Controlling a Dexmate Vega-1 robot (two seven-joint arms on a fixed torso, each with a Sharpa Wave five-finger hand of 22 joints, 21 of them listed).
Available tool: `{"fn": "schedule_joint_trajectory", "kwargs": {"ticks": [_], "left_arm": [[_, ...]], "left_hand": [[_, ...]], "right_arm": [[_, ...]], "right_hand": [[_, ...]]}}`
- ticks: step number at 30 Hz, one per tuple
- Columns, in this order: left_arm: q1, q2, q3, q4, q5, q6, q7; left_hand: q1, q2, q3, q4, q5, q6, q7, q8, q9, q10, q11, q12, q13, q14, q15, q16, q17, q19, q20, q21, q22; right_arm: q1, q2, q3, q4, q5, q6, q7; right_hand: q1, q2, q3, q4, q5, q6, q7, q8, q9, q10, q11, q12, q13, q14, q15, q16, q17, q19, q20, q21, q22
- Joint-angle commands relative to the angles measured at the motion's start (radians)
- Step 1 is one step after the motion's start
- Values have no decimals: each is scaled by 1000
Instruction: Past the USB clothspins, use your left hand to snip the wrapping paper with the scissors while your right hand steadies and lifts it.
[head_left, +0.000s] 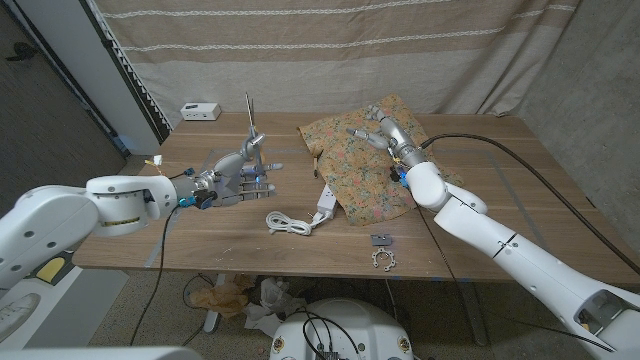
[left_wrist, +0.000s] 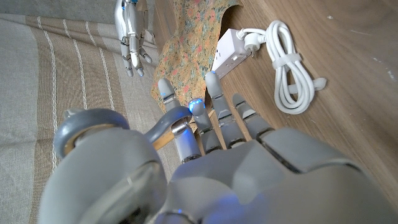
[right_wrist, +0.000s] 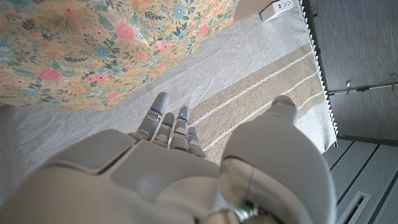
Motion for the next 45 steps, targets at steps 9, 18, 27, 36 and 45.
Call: {"fn": "schedule_joint_trajectory", "kwargs": {"ticks": [9, 18, 27, 36, 45], "left_arm": [[-18, -1, 20, 19, -3, 3, -20], [-23, 4, 25, 27, -5, 2, -31], [-26, 9, 30, 28, -2, 0, -35], [-21, 6, 33, 25, -1, -6, -34], [-17, 9, 29, 20, 1, -6, -30]], "left_hand": [[8, 3, -1, 1, 5, 58, 45, -1, 1, 57, -52, -4, -7, 15, -122, 8, 0, -6, 6, -3, 2], [9, 4, 0, 2, 7, 61, 44, -2, 0, 67, -51, -2, -5, 27, -126, 6, -12, -7, 7, -4, 2], [10, 6, 0, 3, 8, 62, 43, -2, 1, 72, -51, -3, -5, 27, -127, 6, -13, -8, 7, -4, 1], [11, 6, 0, 3, 9, 59, 42, -4, 2, 71, -50, -2, -2, 27, -128, 10, -8, -8, 7, -4, 1], [11, 3, -1, 4, 10, 61, 40, -4, 4, 70, -50, -4, -3, 27, -127, 11, -6, -6, 7, -4, 1]], "right_arm": [[26, 16, -85, -25, -188, -121, -61], [36, 29, -124, -18, -293, -143, -82], [42, 39, -130, -9, -310, -130, -58], [36, 56, -143, -4, -352, -128, -82], [38, 67, -161, -8, -394, -147, -70]], "right_hand": [[-30, -24, -9, 11, -7, -10, 15, 4, -3, 9, 17, 5, -9, -54, 24, -13, -6, -165, 20, 12, 11], [-41, -32, -10, 14, -9, -16, 60, 5, -4, 15, 27, 7, -17, -44, 24, -18, -11, -154, 14, 19, 13], [-48, -34, -10, 16, -10, -16, 75, 6, -4, 22, 30, 9, -22, -37, 24, -21, -13, -149, 13, 22, 15], [-32, -44, 1, 2, -7, -34, 103, 4, -5, 22, 64, 7, -46, 22, 66, -26, -28, -20, 14, 56, 2], [-33, -41, 5, 1, -6, -84, 108, -6, -5, -20, 89, -12, -58, 25, 75, -38, -34, -32, 23, 47, -6]]}}
